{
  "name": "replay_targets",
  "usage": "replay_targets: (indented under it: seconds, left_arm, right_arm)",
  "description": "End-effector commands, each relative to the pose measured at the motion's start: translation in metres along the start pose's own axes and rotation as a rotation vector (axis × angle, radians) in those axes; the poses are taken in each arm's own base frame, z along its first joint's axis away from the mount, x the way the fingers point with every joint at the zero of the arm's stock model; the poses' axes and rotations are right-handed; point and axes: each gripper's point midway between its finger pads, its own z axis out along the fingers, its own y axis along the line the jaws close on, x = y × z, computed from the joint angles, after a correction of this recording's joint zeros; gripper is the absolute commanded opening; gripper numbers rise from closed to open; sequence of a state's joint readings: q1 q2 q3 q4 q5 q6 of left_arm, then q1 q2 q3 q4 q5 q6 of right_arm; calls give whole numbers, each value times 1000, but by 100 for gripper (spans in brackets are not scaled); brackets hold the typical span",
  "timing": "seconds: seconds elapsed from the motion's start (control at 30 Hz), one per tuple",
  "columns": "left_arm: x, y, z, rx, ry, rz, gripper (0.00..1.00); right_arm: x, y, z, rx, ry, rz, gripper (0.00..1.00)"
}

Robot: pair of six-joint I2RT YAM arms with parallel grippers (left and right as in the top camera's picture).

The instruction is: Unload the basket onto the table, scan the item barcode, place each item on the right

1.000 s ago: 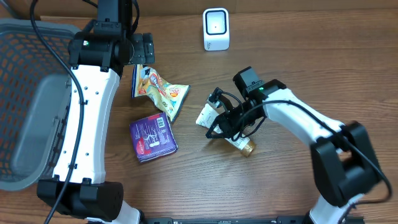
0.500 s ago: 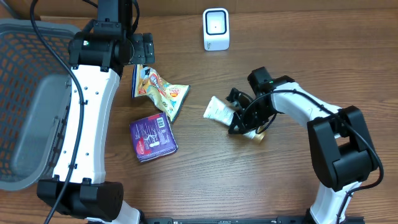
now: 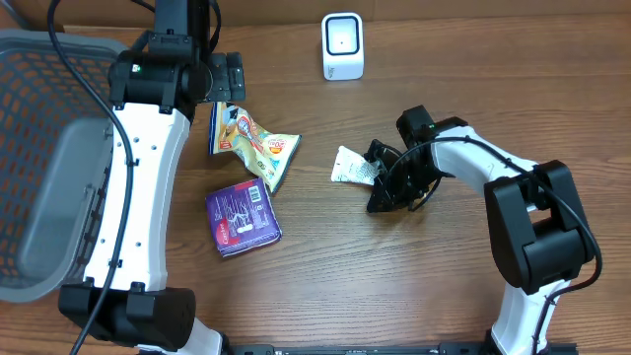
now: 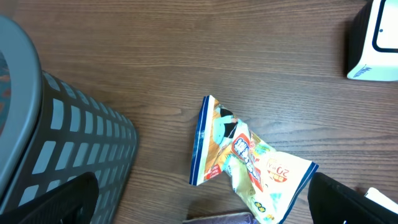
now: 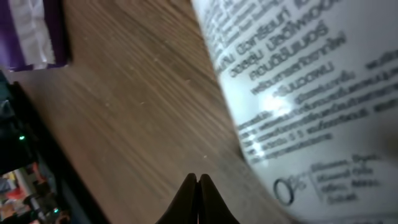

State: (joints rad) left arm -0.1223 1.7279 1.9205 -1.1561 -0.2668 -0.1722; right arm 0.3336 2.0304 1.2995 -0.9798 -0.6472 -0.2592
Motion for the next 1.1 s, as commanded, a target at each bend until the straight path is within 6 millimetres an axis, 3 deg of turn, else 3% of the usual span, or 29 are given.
replay_targets:
  seconds: [0.0,0.07,0.17,0.3,0.5,0.73,1.07]
  left_arm:
    - [-7,5,-8,-12,-28,7,100]
    - [-7,5,-8,-12,-28,7,100]
    - [-7,5,-8,-12,-28,7,100]
    - [-7,5,-8,-12,-28,7,100]
    - [-7,5,-8,-12,-28,7,100]
    - [-7,5,-8,-12,-28,7,100]
    - [-7,5,-8,-11,-28,8,100]
  right_arm:
    - [-26,24,-30,-19,-69,-56,4]
    - [-33,30,-48,23,-90,-30,4]
    - [-47,24,-68,132,-148,48,4]
    - [-59,29,-79,136,-199,2,4]
    - [-64,4,-72,139,-202,25,4]
    - [-62,-31,-48,122,-149,102,4]
    - [-58,-41,-18,44,-91,90,4]
